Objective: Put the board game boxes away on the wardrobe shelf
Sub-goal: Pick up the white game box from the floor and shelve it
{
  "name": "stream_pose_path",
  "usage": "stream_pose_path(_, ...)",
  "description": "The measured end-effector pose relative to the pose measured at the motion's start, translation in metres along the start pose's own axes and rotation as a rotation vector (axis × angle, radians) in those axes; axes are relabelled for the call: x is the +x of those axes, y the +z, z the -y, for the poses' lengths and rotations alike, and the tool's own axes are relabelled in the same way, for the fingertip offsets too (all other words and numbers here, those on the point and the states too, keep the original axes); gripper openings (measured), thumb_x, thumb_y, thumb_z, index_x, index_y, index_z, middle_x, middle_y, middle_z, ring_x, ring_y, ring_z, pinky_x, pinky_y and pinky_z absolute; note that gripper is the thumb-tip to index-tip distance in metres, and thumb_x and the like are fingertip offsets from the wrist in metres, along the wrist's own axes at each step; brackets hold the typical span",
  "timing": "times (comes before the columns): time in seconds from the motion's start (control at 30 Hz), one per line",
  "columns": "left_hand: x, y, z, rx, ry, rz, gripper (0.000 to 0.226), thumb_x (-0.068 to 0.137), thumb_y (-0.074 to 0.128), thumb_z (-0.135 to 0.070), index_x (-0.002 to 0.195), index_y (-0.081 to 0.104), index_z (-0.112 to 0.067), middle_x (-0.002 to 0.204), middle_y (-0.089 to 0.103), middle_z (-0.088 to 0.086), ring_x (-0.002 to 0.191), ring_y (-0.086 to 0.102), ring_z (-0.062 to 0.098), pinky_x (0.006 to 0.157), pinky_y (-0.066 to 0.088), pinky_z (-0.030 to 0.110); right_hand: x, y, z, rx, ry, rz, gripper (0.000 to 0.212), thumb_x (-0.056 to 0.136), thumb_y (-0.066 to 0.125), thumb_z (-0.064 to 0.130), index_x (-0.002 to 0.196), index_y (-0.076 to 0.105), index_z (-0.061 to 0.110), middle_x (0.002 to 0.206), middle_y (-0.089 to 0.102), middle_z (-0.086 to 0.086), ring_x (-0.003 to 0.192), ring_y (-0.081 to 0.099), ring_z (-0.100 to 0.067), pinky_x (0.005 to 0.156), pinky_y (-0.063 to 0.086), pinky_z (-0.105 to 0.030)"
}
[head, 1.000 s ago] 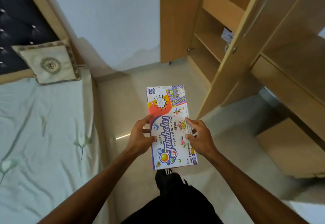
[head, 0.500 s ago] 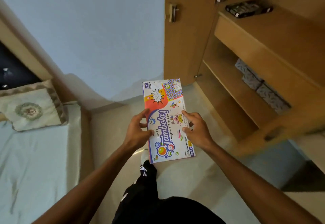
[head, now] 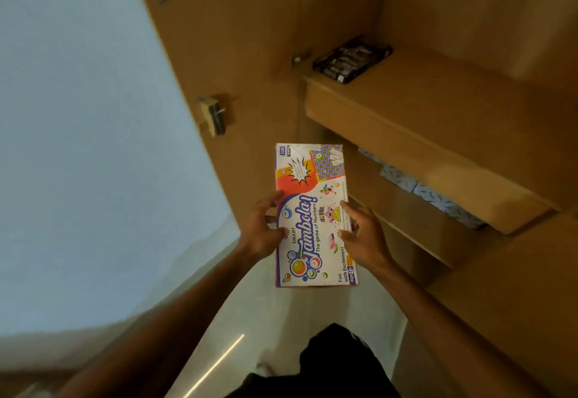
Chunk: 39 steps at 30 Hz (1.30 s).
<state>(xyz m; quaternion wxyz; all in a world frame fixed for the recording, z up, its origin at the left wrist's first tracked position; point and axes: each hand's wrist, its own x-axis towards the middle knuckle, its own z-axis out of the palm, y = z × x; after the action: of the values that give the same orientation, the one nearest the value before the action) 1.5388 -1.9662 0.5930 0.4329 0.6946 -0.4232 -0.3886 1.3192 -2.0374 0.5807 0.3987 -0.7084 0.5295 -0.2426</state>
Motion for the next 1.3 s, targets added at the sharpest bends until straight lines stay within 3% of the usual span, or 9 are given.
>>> stream_pose_path(0.23,0.185,0.045,-0.069,-0.040,0.091,0.147,0.069,0.077,0.062,0.013,0.133,0.048,-0.024,0.117,0.057,-0.005,0.099,0.060,0.020,0.069,0.061,0.035,0.166,-0.051,-0.016,0.012,0.062,-0.158,0.064,0.083,0.066,-0.001,0.141,0.044,0.018,0.122,0.048,0.000,0.106,0.056,-0.014,0.083,0.050,-0.025)
stream_pose_path(0.47,0.353,0.086,-0.131,-0.062,0.117,0.112,0.072,0.076,0.062,0.015,0.138,0.045,-0.017,0.117,0.058,-0.001,0.095,0.064,0.020,0.063,0.061,0.030,0.340,-0.118,-0.016,-0.007,0.034,-0.163,0.061,0.085,0.065,0.001,0.140,0.044,0.018,0.128,0.047,-0.002,0.114,0.054,-0.017,0.092,0.054,-0.035)
stream_pose_path(0.63,0.455,0.096,-0.166,-0.009,0.156,0.101,0.070,0.074,0.061,0.016,0.136,0.048,-0.014,0.120,0.059,0.003,0.093,0.067,0.026,0.070,0.061,0.041,0.441,-0.146,-0.010,0.006,0.019,-0.170,0.055,0.086,0.065,0.001,0.136,0.049,0.014,0.132,0.047,-0.007,0.121,0.055,-0.025,0.093,0.054,-0.044)
stream_pose_path(0.77,0.535,0.102,-0.193,0.062,0.164,0.111,0.062,0.074,0.058,0.016,0.129,0.055,-0.013,0.119,0.064,0.009,0.103,0.066,0.031,0.082,0.058,0.050,0.514,-0.160,-0.004,-0.020,0.027,-0.209,0.043,0.086,0.065,0.003,0.127,0.058,0.012,0.132,0.051,-0.010,0.118,0.057,-0.026,0.093,0.054,-0.034)
stream_pose_path(0.9,0.587,0.106,-0.211,0.046,0.129,0.301,0.065,0.073,0.077,0.007,0.130,0.050,-0.005,0.134,0.056,0.016,0.117,0.060,0.031,0.086,0.057,0.033,0.568,-0.170,-0.002,-0.057,0.038,-0.261,0.032,0.085,0.067,0.004,0.117,0.064,0.007,0.128,0.056,-0.014,0.115,0.059,-0.028,0.091,0.054,-0.035)
stream_pose_path(1.0,0.614,0.096,-0.218,0.367,0.202,0.573,0.097,0.060,0.091,-0.019,0.142,0.039,-0.017,0.155,0.025,0.001,0.136,0.036,0.017,0.108,0.040,0.032,0.589,-0.173,-0.003,-0.064,0.042,-0.246,0.024,0.083,0.068,0.001,0.106,0.069,0.005,0.124,0.062,-0.016,0.112,0.062,-0.029,0.087,0.057,-0.040)
stream_pose_path(1.1,0.631,0.089,-0.222,0.720,0.394,0.638,0.115,0.051,0.093,-0.042,0.147,0.033,-0.025,0.157,0.005,-0.009,0.135,0.013,0.005,0.114,0.018,0.025,0.600,-0.172,-0.006,-0.060,0.031,-0.258,0.022,0.080,0.071,0.002,0.103,0.070,0.004,0.118,0.066,-0.015,0.107,0.065,-0.028,0.085,0.058,-0.039)
stream_pose_path(1.17,0.635,0.086,-0.223,0.787,0.518,0.560,0.106,0.053,0.090,-0.044,0.144,0.039,-0.026,0.157,0.012,-0.006,0.138,0.015,0.007,0.116,0.019,0.027,0.602,-0.170,-0.006,-0.069,0.017,-0.259,0.024,0.081,0.071,0.002,0.105,0.069,0.002,0.118,0.066,-0.015,0.107,0.064,-0.028,0.085,0.055,-0.032)
stream_pose_path(1.3,0.634,0.077,-0.216,0.931,0.744,0.327,0.060,0.070,0.078,-0.041,0.125,0.060,-0.025,0.140,0.051,-0.001,0.131,0.043,0.017,0.106,0.043,0.035,0.605,-0.164,-0.002,-0.013,-0.021,-0.261,0.026,0.077,0.074,0.001,0.102,0.069,0.005,0.122,0.059,-0.014,0.114,0.059,-0.028,0.091,0.052,-0.031)
